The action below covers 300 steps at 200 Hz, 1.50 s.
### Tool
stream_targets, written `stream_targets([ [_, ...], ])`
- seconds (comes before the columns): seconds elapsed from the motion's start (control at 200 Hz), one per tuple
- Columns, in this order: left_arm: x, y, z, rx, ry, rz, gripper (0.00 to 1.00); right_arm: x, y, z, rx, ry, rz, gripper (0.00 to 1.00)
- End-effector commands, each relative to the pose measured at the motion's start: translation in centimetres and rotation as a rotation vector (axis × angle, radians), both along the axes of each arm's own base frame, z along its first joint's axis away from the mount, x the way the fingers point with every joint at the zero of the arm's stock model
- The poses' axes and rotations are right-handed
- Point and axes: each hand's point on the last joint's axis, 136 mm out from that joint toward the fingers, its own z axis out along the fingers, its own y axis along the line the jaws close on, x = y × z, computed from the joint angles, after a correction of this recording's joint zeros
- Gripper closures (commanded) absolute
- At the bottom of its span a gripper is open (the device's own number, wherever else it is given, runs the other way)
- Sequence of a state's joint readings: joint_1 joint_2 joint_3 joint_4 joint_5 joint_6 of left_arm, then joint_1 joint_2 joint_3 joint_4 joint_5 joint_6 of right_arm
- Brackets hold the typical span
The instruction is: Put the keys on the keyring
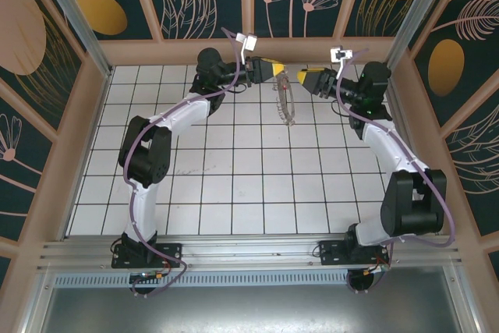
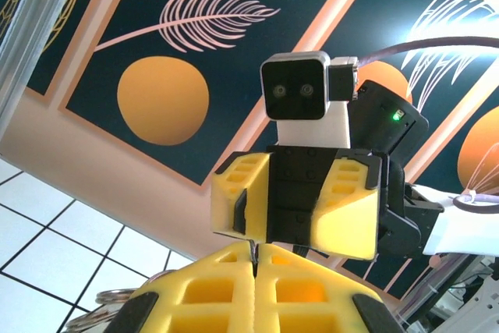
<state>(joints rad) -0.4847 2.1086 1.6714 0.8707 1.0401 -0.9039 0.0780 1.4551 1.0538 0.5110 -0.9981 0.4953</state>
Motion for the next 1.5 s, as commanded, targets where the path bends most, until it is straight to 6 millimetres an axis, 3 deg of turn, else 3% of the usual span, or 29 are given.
stream_targets([
  [0.0, -1.8, 0.6, 3.9, -0.051, -0.106, -0.027, 1.00, 0.3, -0.6, -0.3, -0.010, -0.039, -0.058, 0.56],
  [0.48, -4.0, 1.0, 5.8, -0.064, -0.188, -0.103, 1.00, -1.3, 2.8, -2.8, -0.149, -0.074, 0.018, 0.50],
  [1.136, -5.0, 0.4, 6.4, -0.065, -0.200, -0.136, 1.00, -2.5, 4.8, -0.4, -0.163, -0.168, 0.064, 0.51],
  [1.291, -4.9, 0.3, 6.3, -0.067, -0.198, -0.130, 1.00, -2.6, 4.9, 0.0, -0.158, -0.173, 0.068, 0.61],
  [1.496, -4.7, 0.3, 6.1, -0.068, -0.195, -0.123, 1.00, -3.0, 4.8, -0.4, -0.162, -0.165, 0.072, 0.89],
])
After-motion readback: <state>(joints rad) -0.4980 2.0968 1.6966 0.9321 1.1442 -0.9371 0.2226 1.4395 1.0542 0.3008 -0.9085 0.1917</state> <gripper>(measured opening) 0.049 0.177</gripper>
